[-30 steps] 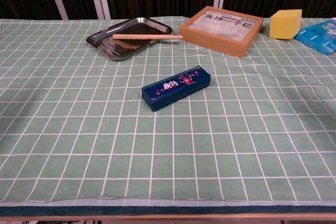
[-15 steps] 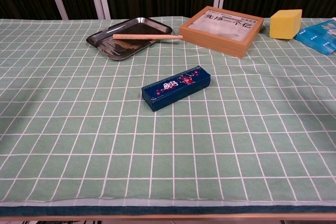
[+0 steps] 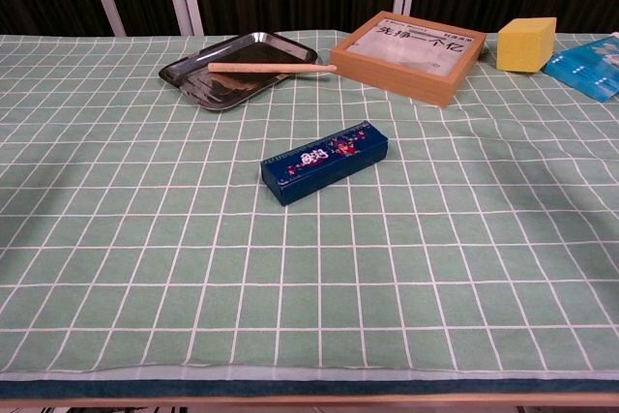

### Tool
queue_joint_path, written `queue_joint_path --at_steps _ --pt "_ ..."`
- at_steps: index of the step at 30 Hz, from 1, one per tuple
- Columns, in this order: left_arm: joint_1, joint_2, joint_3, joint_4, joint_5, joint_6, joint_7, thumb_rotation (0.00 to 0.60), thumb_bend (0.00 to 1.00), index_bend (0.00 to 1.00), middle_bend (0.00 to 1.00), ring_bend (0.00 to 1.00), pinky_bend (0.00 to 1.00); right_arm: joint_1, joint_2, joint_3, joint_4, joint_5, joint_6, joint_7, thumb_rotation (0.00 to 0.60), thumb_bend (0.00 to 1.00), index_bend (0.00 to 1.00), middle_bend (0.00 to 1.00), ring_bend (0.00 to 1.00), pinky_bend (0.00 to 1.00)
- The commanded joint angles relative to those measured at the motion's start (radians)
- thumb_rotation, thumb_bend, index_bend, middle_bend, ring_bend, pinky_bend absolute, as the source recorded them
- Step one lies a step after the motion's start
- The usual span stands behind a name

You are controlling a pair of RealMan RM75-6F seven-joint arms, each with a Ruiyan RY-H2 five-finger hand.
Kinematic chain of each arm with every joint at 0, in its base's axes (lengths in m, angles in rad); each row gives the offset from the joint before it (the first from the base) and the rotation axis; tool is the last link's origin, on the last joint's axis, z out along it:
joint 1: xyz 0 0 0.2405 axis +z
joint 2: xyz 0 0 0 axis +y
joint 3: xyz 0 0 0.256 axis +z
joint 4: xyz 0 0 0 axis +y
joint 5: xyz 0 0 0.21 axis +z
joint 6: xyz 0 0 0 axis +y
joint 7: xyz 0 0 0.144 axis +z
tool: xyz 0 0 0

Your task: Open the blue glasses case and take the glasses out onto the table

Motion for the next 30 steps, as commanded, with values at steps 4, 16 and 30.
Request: queue_joint_path --at_steps 4,16,30 --pt "-0.006 -0.003 -0.001 0.002 -0.004 -0.011 0.004 0.600 0.03 0.00 0.00 0.00 0.00 0.133 -0.019 0.086 -0.073 0.082 -0.146 -0.118 0.600 0.11 0.00 0.00 0.00 0.22" --pt "-0.011 0.005 -0.003 0.004 -0.006 -0.021 -0.028 0.600 0.04 0.00 0.00 0.00 0.00 0.319 -0.204 0.138 -0.030 0.222 -0.305 -0.318 0.600 0.11 0.00 0.00 0.00 0.22" --pt "-0.016 0.017 -0.006 0.002 -0.021 -0.040 -0.074 0.600 0.03 0.00 0.00 0.00 0.00 0.470 -0.467 0.149 0.170 0.377 -0.377 -0.440 0.600 0.13 0.00 0.00 0.00 0.22"
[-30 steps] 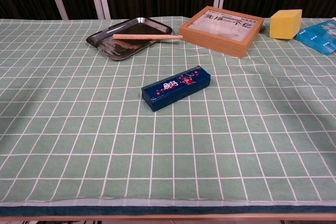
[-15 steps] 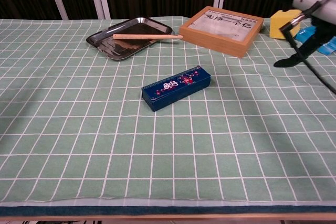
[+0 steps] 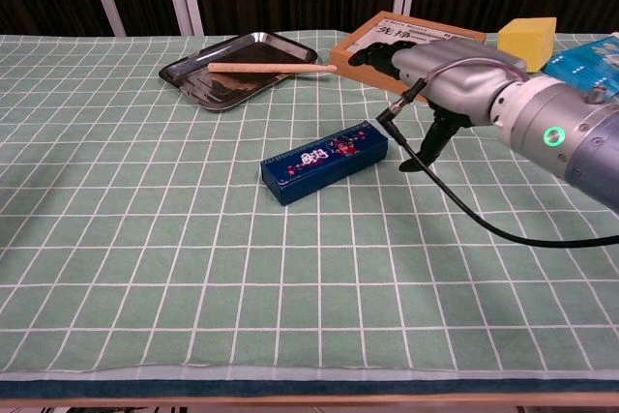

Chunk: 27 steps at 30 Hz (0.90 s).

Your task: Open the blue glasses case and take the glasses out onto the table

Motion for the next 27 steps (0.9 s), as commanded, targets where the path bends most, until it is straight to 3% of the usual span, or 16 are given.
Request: queue_joint_path --at_steps 1,14,27 --pt "-0.002 0.001 0.000 0.000 -0.002 -0.004 -0.006 0.600 0.03 0.00 0.00 0.00 0.00 0.032 -0.050 0.000 0.047 0.027 -0.013 -0.018 0.600 0.14 0.00 0.00 0.00 0.22" --pt "-0.007 0.005 -0.005 -0.005 -0.018 -0.019 -0.027 0.600 0.04 0.00 0.00 0.00 0.00 0.105 -0.191 0.005 0.181 0.097 -0.038 -0.012 0.600 0.16 0.00 0.00 0.00 0.22" --pt "-0.013 0.005 -0.008 -0.012 -0.037 -0.037 -0.032 0.600 0.04 0.00 0.00 0.00 0.00 0.213 -0.294 0.069 0.301 0.132 -0.071 0.002 0.600 0.17 0.00 0.00 0.00 0.22"
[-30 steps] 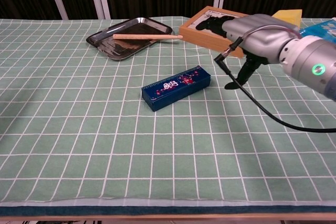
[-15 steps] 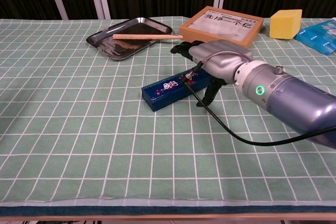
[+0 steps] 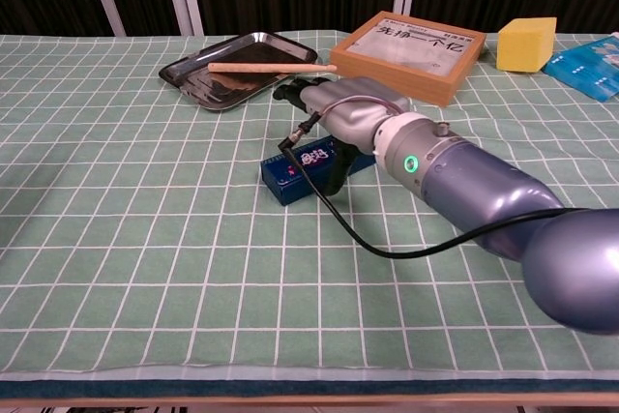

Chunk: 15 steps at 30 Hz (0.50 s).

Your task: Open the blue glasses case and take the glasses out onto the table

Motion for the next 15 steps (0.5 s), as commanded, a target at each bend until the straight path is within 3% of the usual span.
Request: queue_joint_path --at_steps 1,15 --pt "-0.001 0.000 0.000 -0.001 -0.002 -0.003 -0.001 0.600 0.03 0.00 0.00 0.00 0.00 0.039 -0.028 0.027 0.040 0.013 -0.014 0.001 0.600 0.17 0.00 0.00 0.00 0.22" --pt "-0.005 0.005 -0.002 -0.007 -0.011 -0.012 -0.018 0.600 0.04 0.00 0.00 0.00 0.00 0.151 -0.101 0.105 0.191 0.085 -0.049 0.006 0.600 0.17 0.00 0.00 0.00 0.22"
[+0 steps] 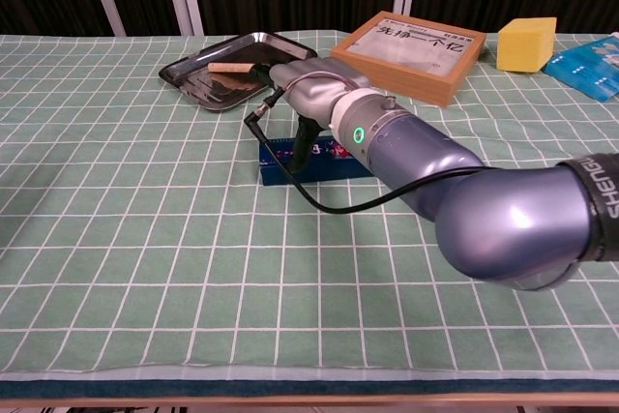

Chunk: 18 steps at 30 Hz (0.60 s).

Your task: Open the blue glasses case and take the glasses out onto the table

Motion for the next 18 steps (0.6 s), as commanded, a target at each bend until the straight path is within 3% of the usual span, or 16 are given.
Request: queue_joint_path --at_steps 1,8,11,18 --pt "0.000 0.001 0.000 -0.001 0.000 -0.001 -0.002 0.600 0.04 0.00 0.00 0.00 0.00 0.026 -0.015 0.016 0.039 0.021 -0.011 -0.003 0.600 0.17 0.00 0.00 0.00 0.22" --pt "-0.001 0.002 0.000 -0.002 -0.002 -0.003 -0.008 0.600 0.03 0.00 0.00 0.00 0.00 0.050 -0.034 0.036 0.091 0.077 -0.032 -0.005 0.600 0.17 0.00 0.00 0.00 0.22" --pt "-0.002 0.004 0.001 -0.005 -0.003 -0.006 -0.008 0.600 0.03 0.00 0.00 0.00 0.00 0.034 -0.023 0.017 0.039 0.077 -0.023 -0.001 0.600 0.18 0.00 0.00 0.00 0.22" --pt "-0.002 0.007 0.006 -0.013 0.002 -0.009 -0.005 0.600 0.04 0.00 0.00 0.00 0.00 0.004 0.008 0.004 -0.109 0.123 -0.009 -0.008 0.600 0.33 0.14 0.02 0.00 0.22"
